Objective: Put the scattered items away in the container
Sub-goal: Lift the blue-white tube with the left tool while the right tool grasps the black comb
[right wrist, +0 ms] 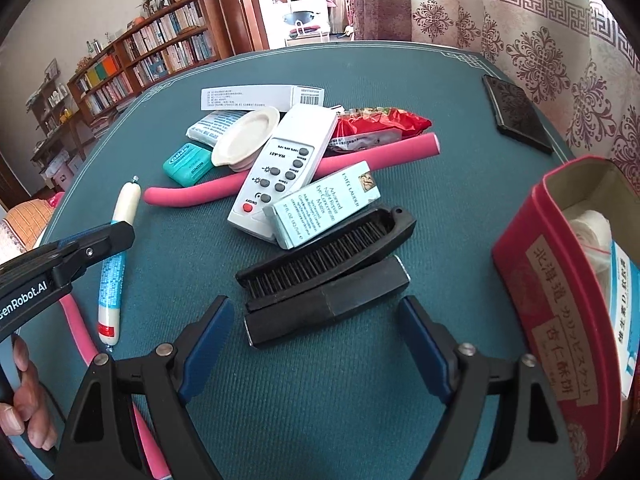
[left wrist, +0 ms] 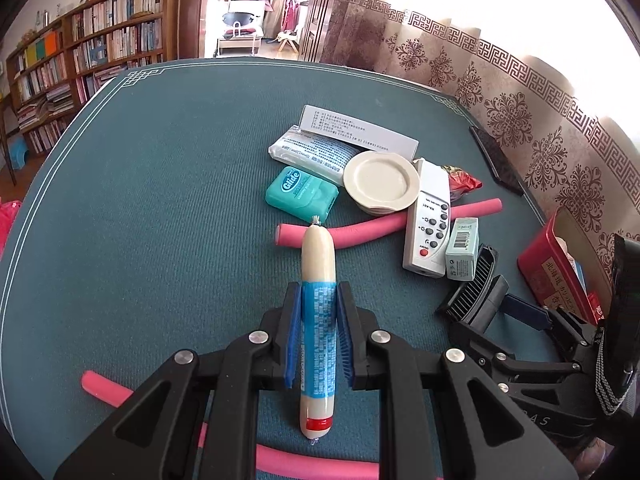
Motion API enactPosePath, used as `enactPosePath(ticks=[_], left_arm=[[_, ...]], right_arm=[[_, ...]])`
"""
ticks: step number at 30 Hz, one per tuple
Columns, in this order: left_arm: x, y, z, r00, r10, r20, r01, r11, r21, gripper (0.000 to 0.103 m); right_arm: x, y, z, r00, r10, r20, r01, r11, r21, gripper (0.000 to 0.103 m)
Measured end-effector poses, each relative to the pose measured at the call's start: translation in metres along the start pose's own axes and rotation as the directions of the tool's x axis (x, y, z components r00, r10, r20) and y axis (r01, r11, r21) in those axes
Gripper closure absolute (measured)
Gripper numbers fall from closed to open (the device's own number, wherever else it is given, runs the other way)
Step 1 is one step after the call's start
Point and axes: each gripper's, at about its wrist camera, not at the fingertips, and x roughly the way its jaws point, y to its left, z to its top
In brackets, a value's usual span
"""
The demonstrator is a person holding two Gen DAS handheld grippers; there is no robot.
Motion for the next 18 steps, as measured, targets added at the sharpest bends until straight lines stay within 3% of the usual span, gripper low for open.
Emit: enactPosePath(ticks=[10,18], left_arm=[[0.000,-0.007,-0.002,1.000,-0.024,-0.004,0.024,1.000,0.018,0.084],[0.000,-0.010,-0.003,0.999,-0.039,-0.005,0.039,0.999,0.020,0.084]], right_arm=[[-0.014,-0.028,-0.024,0.992,-0.124,-0.015,0.124,0.992,-0.006,0.017],[-0.015,-0.037,-0.026,0.991,-0.135,-0.015,0.136,0.991,0.019,0.017]])
